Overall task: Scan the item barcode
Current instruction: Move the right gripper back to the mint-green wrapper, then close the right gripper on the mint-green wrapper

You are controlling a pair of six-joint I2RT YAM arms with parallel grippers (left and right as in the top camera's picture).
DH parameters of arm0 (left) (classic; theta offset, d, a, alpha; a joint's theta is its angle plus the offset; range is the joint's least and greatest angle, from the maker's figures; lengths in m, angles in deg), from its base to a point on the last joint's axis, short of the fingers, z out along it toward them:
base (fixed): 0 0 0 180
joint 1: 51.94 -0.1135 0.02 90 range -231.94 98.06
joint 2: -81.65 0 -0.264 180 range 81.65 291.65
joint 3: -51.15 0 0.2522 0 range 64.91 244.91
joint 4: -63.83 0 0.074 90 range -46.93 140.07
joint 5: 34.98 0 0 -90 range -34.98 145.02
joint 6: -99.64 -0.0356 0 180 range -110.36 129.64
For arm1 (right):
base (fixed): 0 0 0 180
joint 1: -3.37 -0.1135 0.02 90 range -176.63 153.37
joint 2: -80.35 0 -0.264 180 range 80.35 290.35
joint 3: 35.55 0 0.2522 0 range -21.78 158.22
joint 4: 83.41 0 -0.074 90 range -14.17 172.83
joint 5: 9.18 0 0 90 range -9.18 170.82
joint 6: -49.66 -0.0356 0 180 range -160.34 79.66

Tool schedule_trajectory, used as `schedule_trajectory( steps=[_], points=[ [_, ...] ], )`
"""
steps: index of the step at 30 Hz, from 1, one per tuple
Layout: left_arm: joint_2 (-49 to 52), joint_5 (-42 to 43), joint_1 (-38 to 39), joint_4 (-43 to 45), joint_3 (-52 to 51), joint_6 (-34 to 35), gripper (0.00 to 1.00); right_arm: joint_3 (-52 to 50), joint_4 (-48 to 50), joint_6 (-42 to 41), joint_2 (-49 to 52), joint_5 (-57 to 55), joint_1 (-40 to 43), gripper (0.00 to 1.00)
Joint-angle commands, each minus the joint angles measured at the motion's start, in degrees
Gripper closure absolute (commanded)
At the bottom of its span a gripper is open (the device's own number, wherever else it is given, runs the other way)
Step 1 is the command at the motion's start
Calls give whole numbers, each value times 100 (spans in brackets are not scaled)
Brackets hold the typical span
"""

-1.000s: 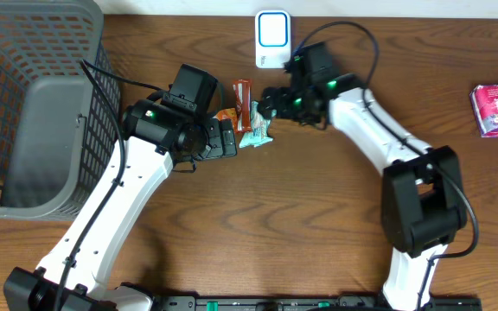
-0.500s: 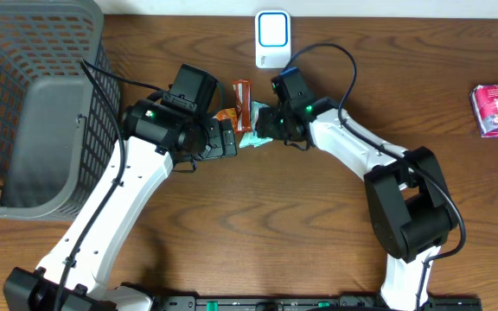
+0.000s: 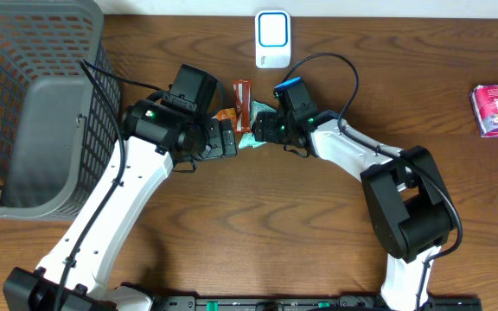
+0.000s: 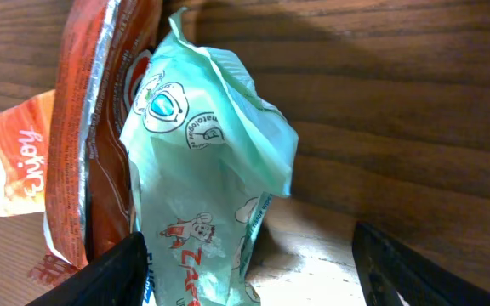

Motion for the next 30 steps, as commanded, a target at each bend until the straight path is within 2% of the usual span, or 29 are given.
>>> schedule_trajectory(
  steps=[1,9,14,16,21,22,27,30],
  points=[
    [17,-37,-17,-33,15,-35,2,-129,59,-37,-94,111,20,30],
    [17,-35,-17,-33,15,-35,2,-177,203,-35,-61,109,-44,43],
    [17,-35,-17,-33,15,-35,2,-177,260,-37,94,109,-46,44],
    [17,-35,-17,-33,15,-35,2,-177,258,-35,118,109,-46,49],
    [17,-35,-17,-33,15,-35,2,-177,273,-35,142,127,-46,76],
    [17,-37,-17,-33,15,-35,2,-177,284,-35,142,129,-46,77],
    [17,-35,-17,-33,15,-35,2,-177,286,-35,142,129,-46,64],
    [17,-37,-17,-33,15,-35,2,-177,260,-37,142,127,-44,60]
  ],
)
